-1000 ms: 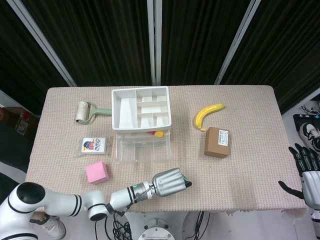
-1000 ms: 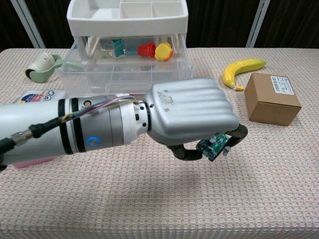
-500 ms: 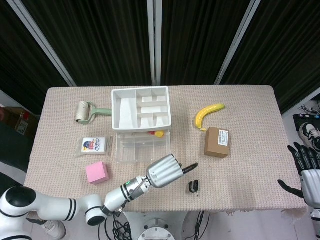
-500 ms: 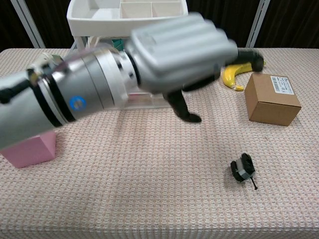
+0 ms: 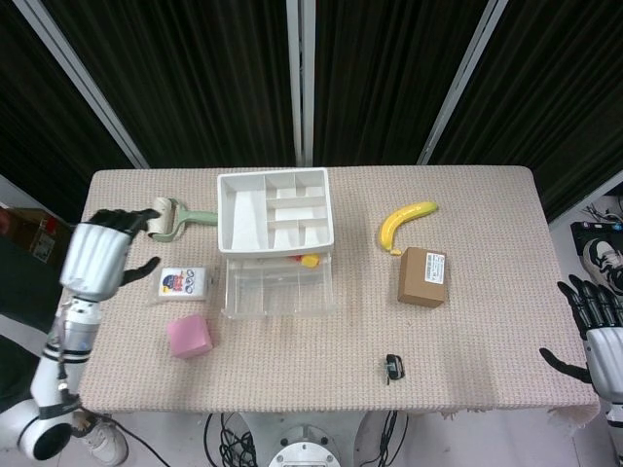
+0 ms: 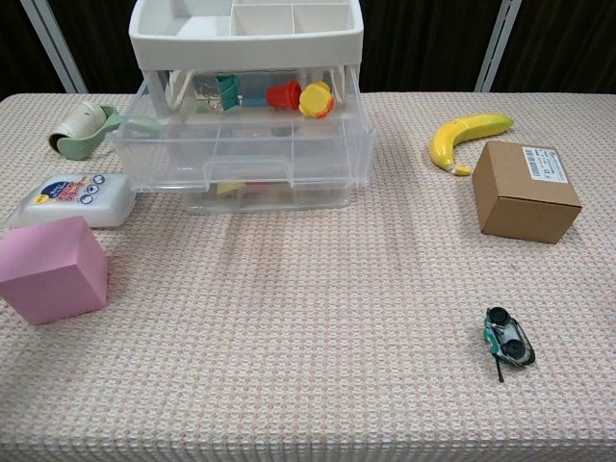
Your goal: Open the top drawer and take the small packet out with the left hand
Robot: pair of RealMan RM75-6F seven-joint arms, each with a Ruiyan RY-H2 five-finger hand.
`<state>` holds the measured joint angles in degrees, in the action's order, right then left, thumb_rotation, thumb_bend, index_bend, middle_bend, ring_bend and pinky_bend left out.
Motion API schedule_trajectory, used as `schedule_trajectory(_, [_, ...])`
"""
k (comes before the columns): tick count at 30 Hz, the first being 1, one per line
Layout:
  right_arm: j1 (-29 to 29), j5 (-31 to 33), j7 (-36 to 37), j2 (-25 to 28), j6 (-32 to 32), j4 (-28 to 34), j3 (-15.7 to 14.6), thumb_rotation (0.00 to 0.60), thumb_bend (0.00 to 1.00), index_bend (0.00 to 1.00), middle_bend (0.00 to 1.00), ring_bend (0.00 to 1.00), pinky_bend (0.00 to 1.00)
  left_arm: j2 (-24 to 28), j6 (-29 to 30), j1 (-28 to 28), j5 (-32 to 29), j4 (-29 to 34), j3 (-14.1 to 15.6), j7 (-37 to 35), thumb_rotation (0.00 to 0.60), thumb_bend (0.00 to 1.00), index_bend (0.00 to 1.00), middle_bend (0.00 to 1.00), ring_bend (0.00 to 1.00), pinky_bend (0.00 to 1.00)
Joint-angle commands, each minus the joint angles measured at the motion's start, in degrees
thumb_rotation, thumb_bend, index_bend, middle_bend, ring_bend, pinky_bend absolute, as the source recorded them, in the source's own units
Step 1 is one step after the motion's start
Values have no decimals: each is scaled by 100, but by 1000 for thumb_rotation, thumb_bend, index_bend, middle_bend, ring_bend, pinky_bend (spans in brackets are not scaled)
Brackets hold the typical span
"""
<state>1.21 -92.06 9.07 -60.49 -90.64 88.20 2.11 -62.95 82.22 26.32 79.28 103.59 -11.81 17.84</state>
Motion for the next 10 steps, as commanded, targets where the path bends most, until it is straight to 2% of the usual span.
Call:
schedule_trajectory(1, [37, -44, 64, -20, 10, -34, 6, 600, 54, 0, 0, 0, 0, 424, 212, -688, -253, -365, 533, -453, 600, 125, 299, 367, 316, 306])
schedule_trajectory(6, [96, -50, 148, -79, 83, -75, 4, 600, 54, 0, 0, 0, 0, 337, 529, -1318, 3, -646, 1043, -775, 600, 126, 287, 358, 301, 287])
schedule_trajectory(10, [159, -74, 98, -177, 224, -85, -42, 600, 66, 0, 0, 0, 0, 104, 876, -1733, 23, -823, 1207, -763, 600, 127, 286, 360, 301, 283])
